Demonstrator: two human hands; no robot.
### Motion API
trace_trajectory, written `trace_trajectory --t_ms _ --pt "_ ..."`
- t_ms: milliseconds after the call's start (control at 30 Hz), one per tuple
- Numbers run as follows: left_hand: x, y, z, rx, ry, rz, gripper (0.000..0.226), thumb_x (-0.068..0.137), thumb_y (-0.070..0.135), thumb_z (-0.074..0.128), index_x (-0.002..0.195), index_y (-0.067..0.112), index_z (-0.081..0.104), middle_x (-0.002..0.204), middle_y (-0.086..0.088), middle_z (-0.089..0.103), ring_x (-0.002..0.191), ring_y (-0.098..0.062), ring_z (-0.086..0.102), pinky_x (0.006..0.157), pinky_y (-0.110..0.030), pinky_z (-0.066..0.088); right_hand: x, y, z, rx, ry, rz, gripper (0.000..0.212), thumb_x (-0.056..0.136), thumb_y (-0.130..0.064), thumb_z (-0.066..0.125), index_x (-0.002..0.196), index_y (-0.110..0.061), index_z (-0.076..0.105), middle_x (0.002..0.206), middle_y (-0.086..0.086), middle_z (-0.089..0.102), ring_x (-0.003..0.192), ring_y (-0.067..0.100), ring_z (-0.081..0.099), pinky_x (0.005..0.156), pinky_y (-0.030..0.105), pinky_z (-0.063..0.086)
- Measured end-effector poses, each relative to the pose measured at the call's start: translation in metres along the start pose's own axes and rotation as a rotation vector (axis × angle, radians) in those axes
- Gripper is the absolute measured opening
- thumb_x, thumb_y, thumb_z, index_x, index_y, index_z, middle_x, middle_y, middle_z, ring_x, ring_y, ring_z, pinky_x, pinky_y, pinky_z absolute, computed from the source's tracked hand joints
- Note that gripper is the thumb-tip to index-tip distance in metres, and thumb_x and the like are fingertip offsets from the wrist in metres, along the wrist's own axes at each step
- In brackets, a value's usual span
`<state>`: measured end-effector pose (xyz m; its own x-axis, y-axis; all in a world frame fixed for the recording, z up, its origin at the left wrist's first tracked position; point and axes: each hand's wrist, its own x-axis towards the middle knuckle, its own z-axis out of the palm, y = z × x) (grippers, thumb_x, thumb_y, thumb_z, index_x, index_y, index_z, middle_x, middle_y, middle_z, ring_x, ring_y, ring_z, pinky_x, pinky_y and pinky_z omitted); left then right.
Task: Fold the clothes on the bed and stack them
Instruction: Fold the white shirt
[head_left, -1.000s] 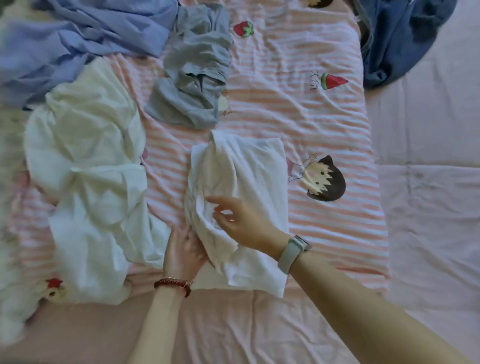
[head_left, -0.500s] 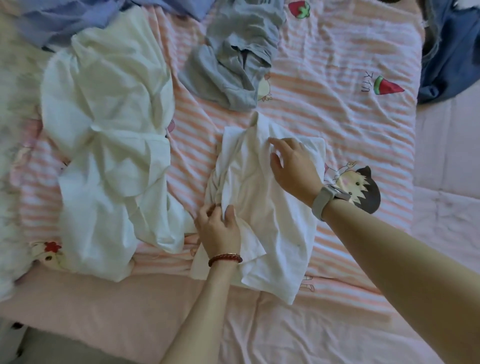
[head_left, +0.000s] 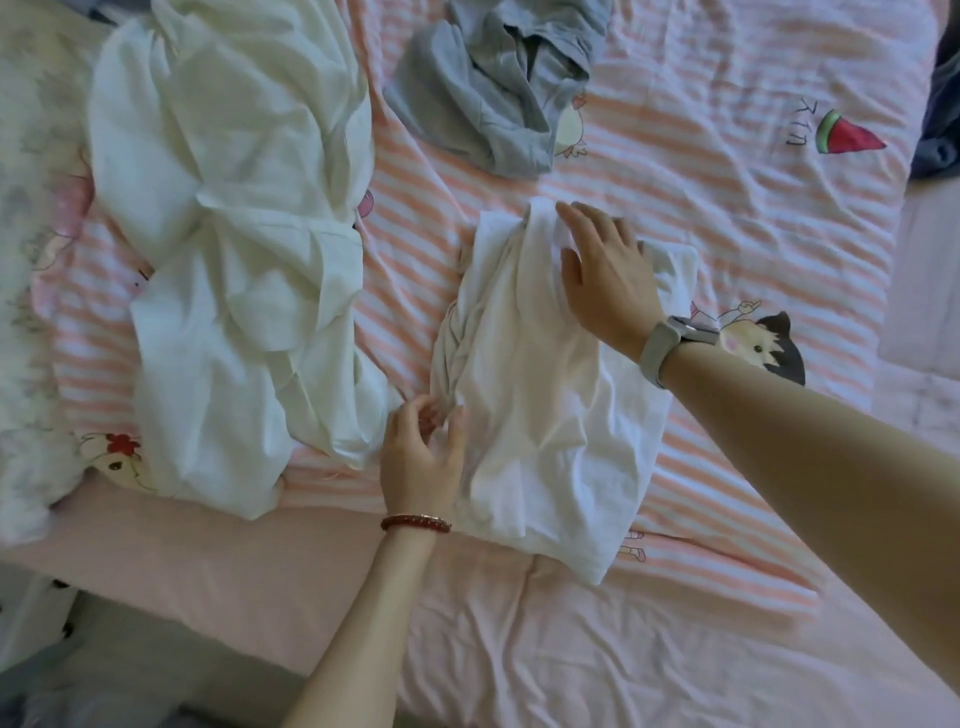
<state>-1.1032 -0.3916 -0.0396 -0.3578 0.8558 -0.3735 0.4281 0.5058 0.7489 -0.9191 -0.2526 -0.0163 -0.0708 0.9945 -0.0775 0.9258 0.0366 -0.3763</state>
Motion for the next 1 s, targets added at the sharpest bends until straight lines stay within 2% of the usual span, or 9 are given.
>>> trace_trajectory --t_ms 100,167,333,433,567,700,833,900,1000 --pt "0.009 0.018 0.013 0.209 -0.144 -0.010 0.083 0.068 0.065 0.062 0.130 0.013 0.045 0.120 -0.003 0.052 0.114 -0.021 0.047 0.096 -0.034 0.038 0.020 0.002 0.002 -0.077 -0.179 0.126 0.062 0.095 -0.033 0.041 0.148 -0.015 0.014 0.151 0.007 0.027 0.139 0.026 0.021 0.110 0.050 0.016" --pt "0.008 0.024 0.024 0.384 -0.183 -0.004 0.084 0.073 0.058 0.065 0.135 0.009 0.038 0.131 -0.008 0.046 0.123 -0.025 0.038 0.101 -0.036 0.030 0.030 0.004 0.004 -0.060 -0.260 0.175 0.063 0.093 -0.039 0.045 0.144 -0.012 0.019 0.141 0.010 0.041 0.134 0.028 0.029 0.109 0.052 0.015" --pt "0.006 0.027 0.025 0.071 -0.059 0.128 0.029 0.088 0.036 0.052 0.078 0.009 0.049 0.074 -0.001 0.050 0.075 -0.017 0.050 0.066 -0.028 0.038 0.036 0.007 -0.008 0.064 -0.126 0.149 0.016 0.093 -0.025 0.047 0.093 -0.008 0.049 0.111 0.017 0.054 0.101 0.034 0.050 0.080 0.036 0.031" --pt "-0.014 0.034 0.011 -0.144 -0.206 0.200 0.024 0.094 0.029 0.044 0.073 0.017 0.040 0.060 0.007 0.041 0.055 -0.004 0.043 0.053 -0.015 0.033 0.029 0.009 -0.019 0.149 0.018 0.034 0.017 0.094 -0.014 0.045 0.101 -0.001 0.054 0.107 0.020 0.054 0.096 0.036 0.051 0.078 0.035 0.030" --pt "-0.015 0.024 -0.004 -0.265 -0.223 0.048 0.017 0.099 0.023 0.042 0.086 0.025 0.052 0.079 0.004 0.058 0.072 -0.003 0.054 0.071 -0.017 0.042 0.024 -0.002 -0.019 0.211 0.101 -0.069 0.019 0.093 -0.013 0.045 0.107 -0.002 0.054 0.108 0.016 0.055 0.095 0.034 0.052 0.079 0.031 0.028" --pt "0.009 -0.004 -0.006 -0.091 -0.153 -0.139 0.026 0.099 0.022 0.040 0.112 0.011 0.059 0.098 0.000 0.063 0.096 -0.017 0.055 0.085 -0.026 0.041 0.022 -0.020 -0.003 0.068 0.069 -0.021 0.040 0.093 -0.022 0.047 0.134 -0.018 0.044 0.130 0.007 0.046 0.122 0.026 0.042 0.111 0.047 0.013" --pt "0.014 -0.007 -0.001 -0.200 -0.156 -0.201 0.028 0.089 0.037 0.057 0.111 0.020 0.052 0.097 0.012 0.063 0.099 -0.014 0.061 0.085 -0.028 0.046 -0.019 -0.026 0.008 -0.036 0.215 -0.125 0.047 0.084 -0.011 0.043 0.131 -0.015 0.049 0.127 0.013 0.052 0.122 0.030 0.045 0.109 0.062 0.013" --pt "0.012 -0.006 0.002 -0.238 -0.166 -0.171 0.050 0.075 0.052 0.065 0.108 0.020 0.046 0.095 0.013 0.060 0.094 -0.014 0.062 0.081 -0.029 0.047 -0.053 -0.023 0.023 -0.076 0.230 -0.236 0.046 0.083 -0.012 0.042 0.128 -0.015 0.050 0.127 0.014 0.053 0.124 0.031 0.044 0.107 0.066 0.015" --pt "0.005 -0.006 0.008 0.030 -0.071 -0.051 0.043 0.077 0.041 0.069 0.102 0.012 0.048 0.096 0.001 0.056 0.090 -0.021 0.055 0.079 -0.032 0.044 -0.103 -0.014 0.049 -0.182 0.112 -0.244 0.048 0.087 -0.018 0.041 0.134 -0.017 0.044 0.141 0.018 0.043 0.134 0.034 0.034 0.107 0.066 0.011"
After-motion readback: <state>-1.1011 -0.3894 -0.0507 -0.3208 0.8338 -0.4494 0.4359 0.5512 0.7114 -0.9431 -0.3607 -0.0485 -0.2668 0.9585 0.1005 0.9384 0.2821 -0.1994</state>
